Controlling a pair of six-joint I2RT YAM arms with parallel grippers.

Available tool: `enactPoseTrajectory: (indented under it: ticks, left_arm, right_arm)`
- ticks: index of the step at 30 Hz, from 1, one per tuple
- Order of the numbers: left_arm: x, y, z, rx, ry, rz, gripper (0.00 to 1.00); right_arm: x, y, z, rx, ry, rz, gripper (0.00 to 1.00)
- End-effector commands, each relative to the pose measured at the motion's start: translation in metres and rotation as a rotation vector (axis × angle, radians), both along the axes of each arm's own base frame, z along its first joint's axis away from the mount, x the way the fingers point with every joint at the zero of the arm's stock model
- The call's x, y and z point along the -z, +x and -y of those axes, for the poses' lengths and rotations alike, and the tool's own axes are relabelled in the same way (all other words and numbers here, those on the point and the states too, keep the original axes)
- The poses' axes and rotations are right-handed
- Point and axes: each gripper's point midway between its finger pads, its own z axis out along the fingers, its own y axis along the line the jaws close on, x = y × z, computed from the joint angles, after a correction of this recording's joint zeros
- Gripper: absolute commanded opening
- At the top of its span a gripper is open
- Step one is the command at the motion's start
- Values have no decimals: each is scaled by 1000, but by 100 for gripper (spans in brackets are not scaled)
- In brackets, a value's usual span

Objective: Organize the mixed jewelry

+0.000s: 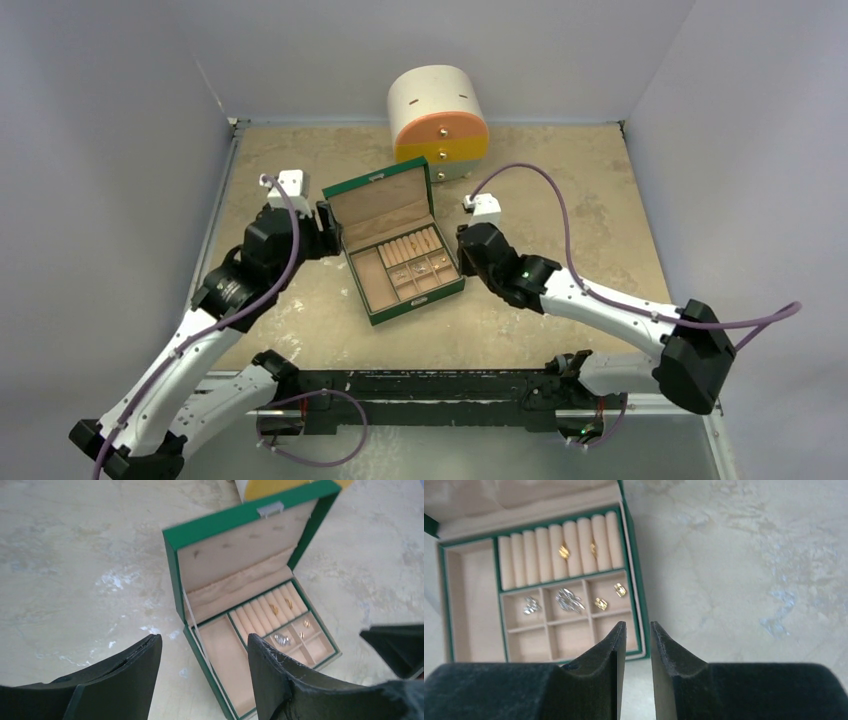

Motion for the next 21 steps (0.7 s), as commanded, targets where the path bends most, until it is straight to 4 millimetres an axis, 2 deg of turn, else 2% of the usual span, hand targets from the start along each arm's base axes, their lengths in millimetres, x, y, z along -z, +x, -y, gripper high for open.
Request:
enactPoseTrajectory:
  ticks: [1,6,12,17,21]
  left_arm:
    - [-61,23,-19,-146,12,122,63]
    - [-81,50,-18,-210,65,124,63]
    - [-102,89,-10,-259,125,145,66]
    - [-91,125,-4,-280,158,106,65]
    - [-75,153,-9,-295,143,54,65]
  right_arm:
    - [-4,-9,18,45,44,30,27]
    - [9,-27,28,46,101,-5,27]
    - [16,-49,31,10,203,-38,26]
    - [19,-58,39,3,236,-31,26]
    - [17,-64,42,-14,253,-26,26]
